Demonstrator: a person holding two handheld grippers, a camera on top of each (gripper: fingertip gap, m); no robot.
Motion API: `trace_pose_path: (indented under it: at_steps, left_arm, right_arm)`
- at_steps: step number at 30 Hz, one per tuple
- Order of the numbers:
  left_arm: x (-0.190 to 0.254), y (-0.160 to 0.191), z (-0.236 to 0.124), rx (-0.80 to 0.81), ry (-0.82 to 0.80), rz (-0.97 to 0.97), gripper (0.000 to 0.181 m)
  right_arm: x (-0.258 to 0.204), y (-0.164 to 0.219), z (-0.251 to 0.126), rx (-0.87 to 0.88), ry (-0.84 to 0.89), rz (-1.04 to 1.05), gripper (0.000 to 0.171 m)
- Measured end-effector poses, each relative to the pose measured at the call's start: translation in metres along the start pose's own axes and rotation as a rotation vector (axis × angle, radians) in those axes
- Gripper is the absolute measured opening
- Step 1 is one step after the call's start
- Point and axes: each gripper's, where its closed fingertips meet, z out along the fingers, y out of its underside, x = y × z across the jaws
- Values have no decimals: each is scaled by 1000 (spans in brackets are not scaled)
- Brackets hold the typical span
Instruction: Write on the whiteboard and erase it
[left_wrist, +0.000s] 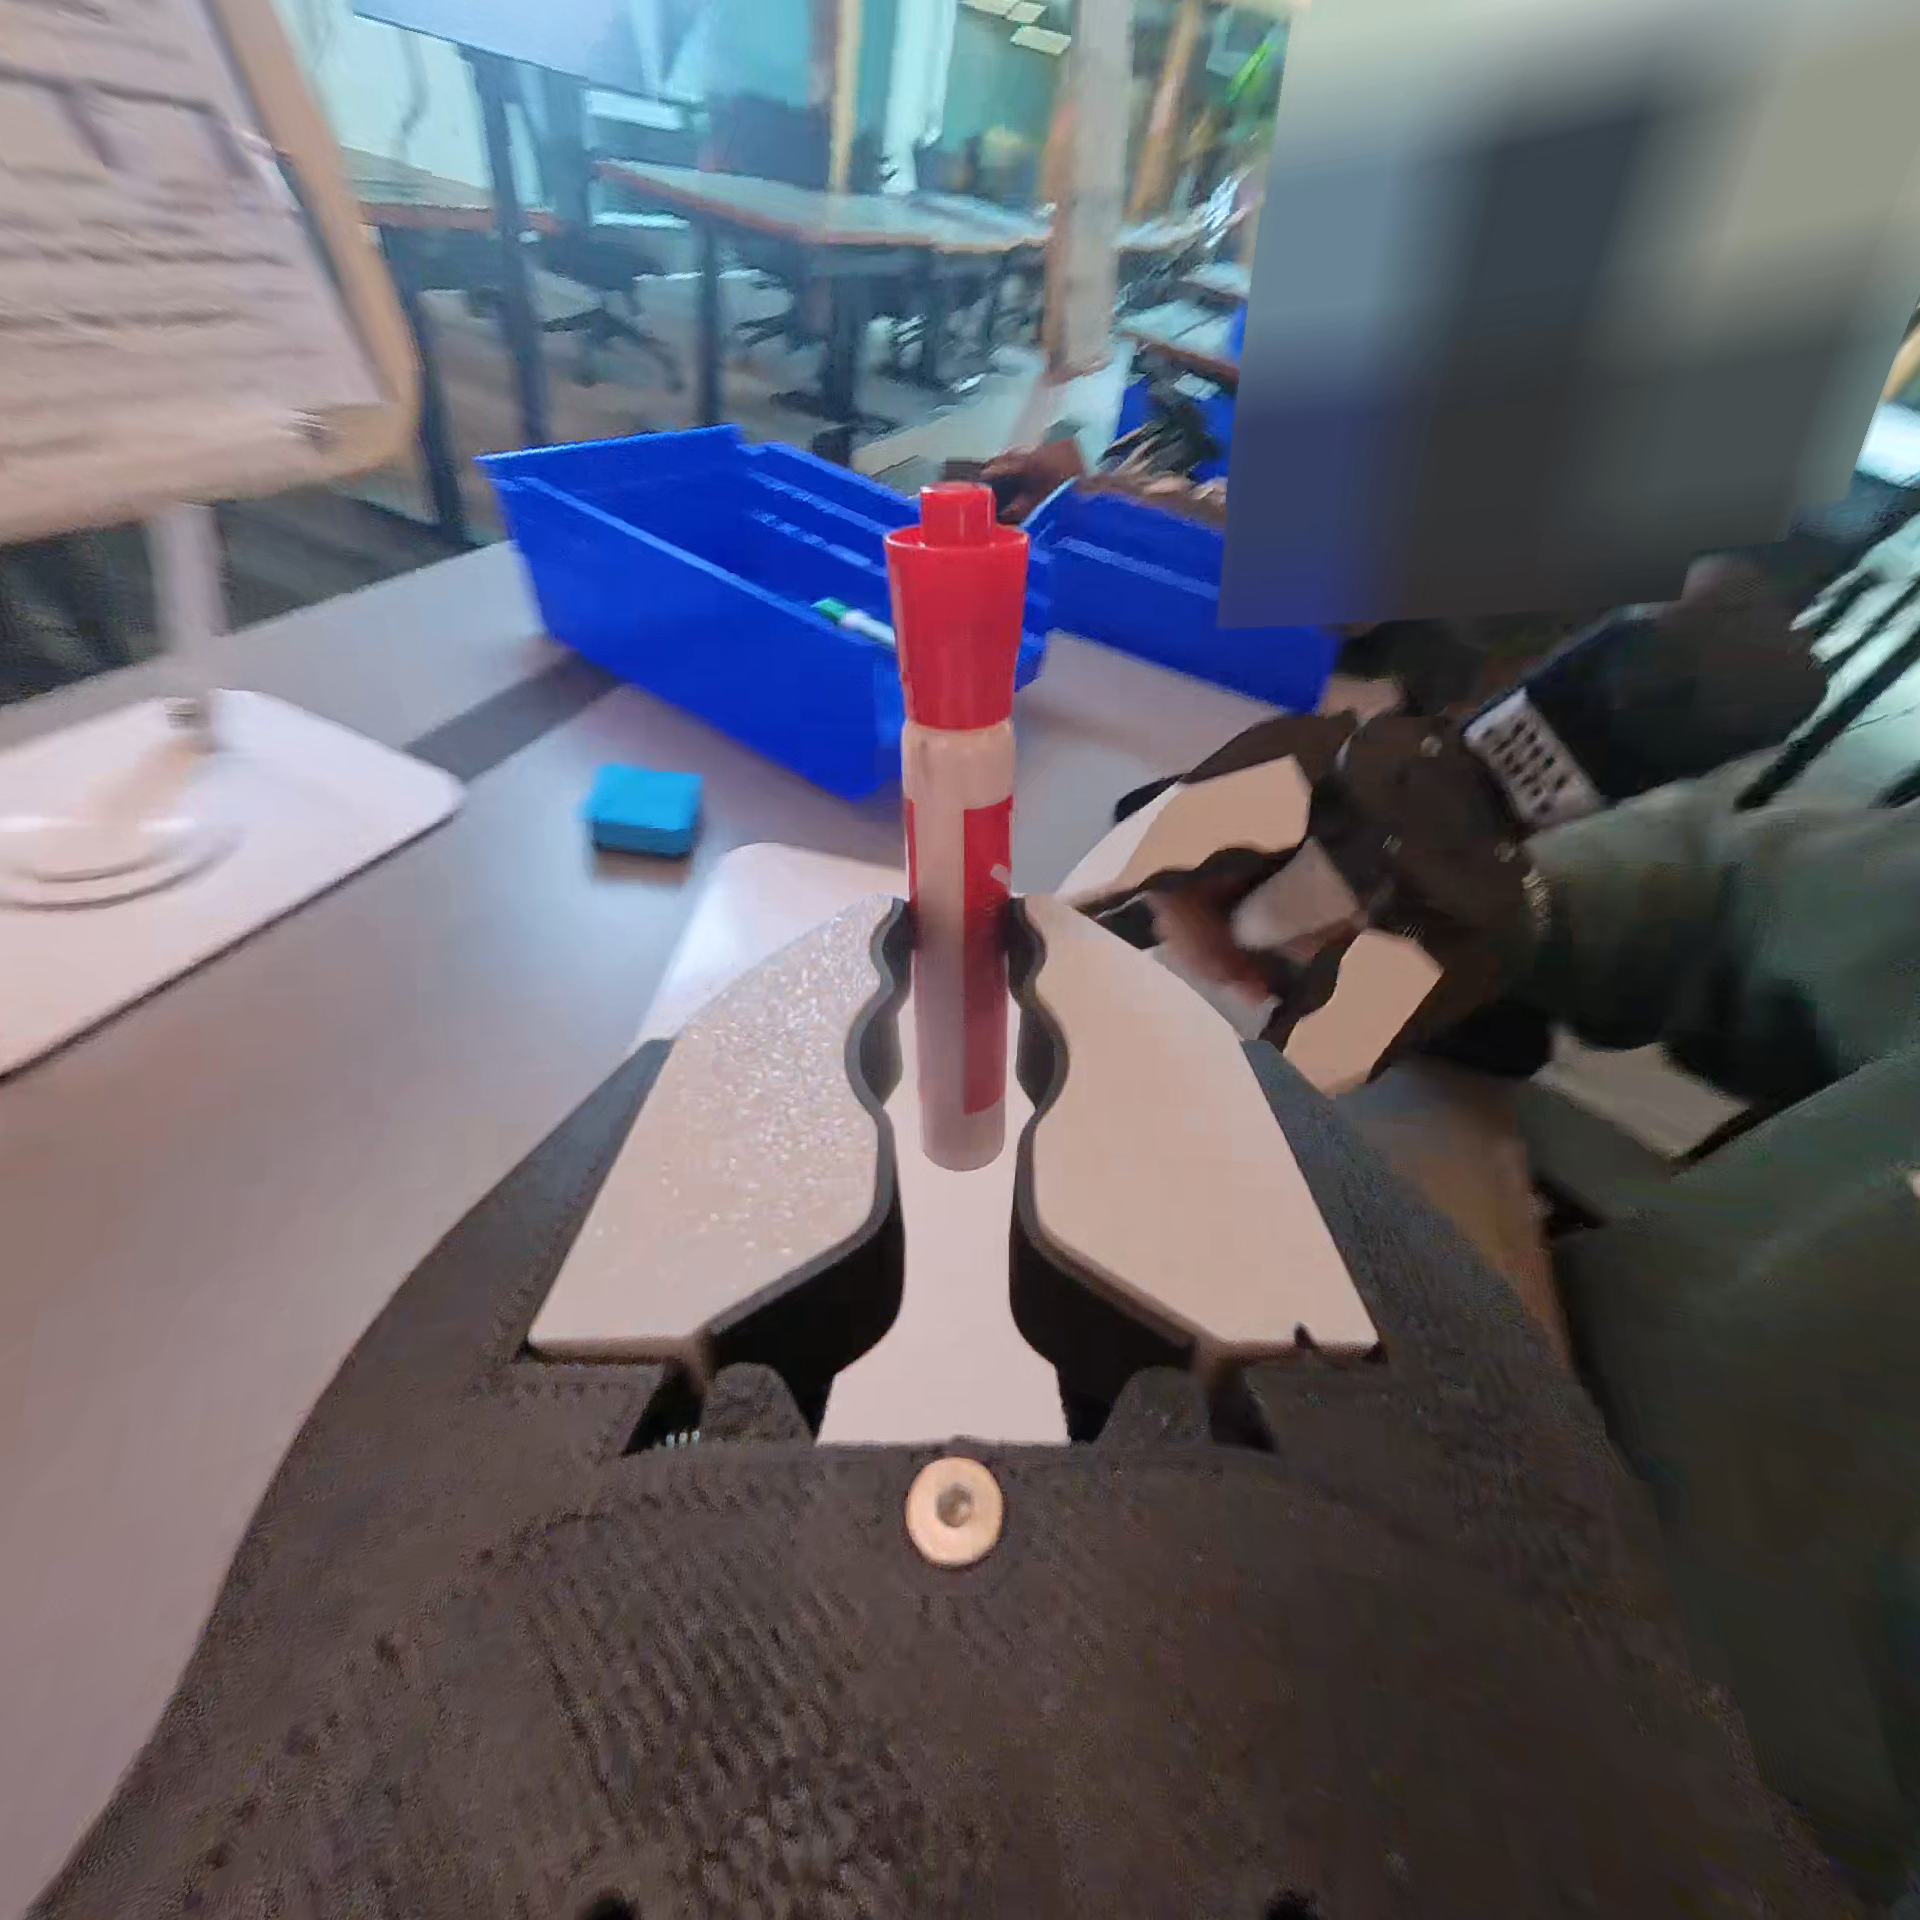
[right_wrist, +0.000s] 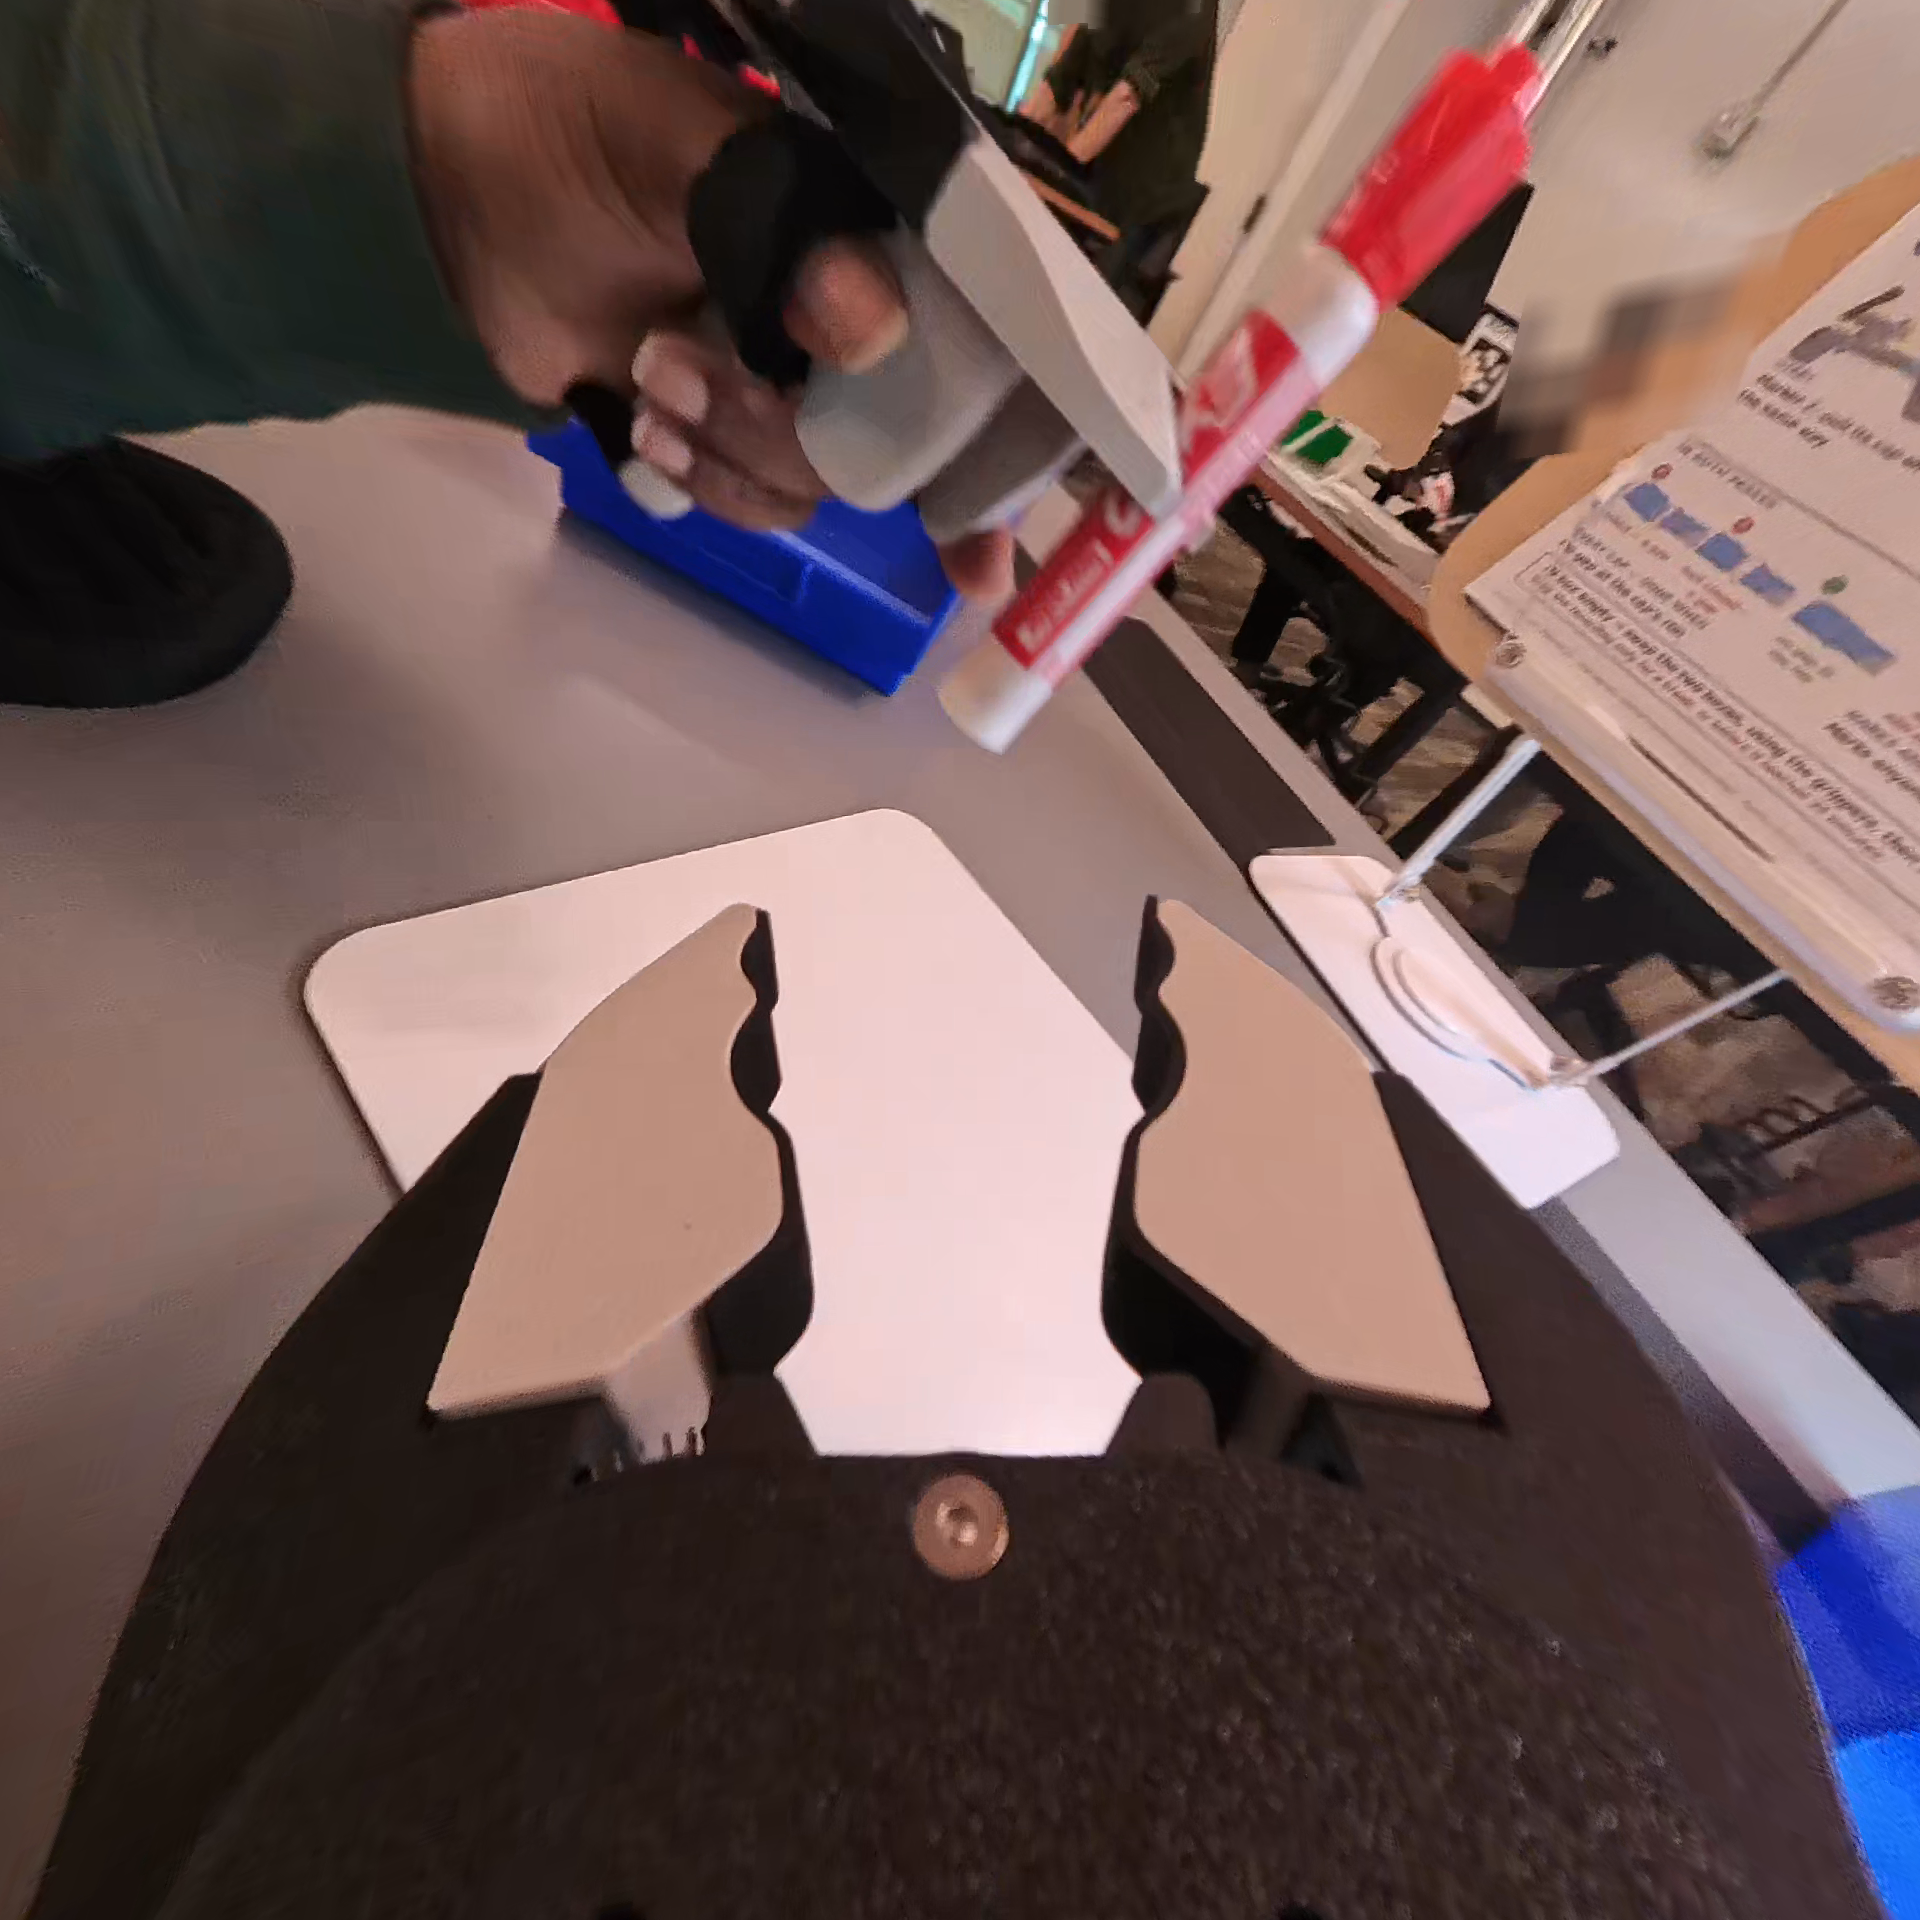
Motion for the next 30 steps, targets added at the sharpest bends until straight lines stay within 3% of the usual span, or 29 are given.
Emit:
trace_pose_path:
  at_steps: [6,9,13,20,24,30]
  left_arm:
    - [0,-17,37,284,111,-220,18]
    - [0,-14,49,349,169,-354,18]
    - [4,-1,58,366,236,-485,18]
    - [9,2,61,411,297,-604,18]
    - [25,9,69,379,332,-618,18]
    - [35,15,73,348,417,-685,19]
  right_arm:
    - [30,7,-1,2,190,10,64]
    - [48,10,-10,25,259,11,56]
    - [64,13,-18,50,298,14,52]
    - [37,3,-3,64,248,-80,55]
    - [48,-11,-18,156,304,-116,23]
    - [43,-11,-27,181,283,-170,29]
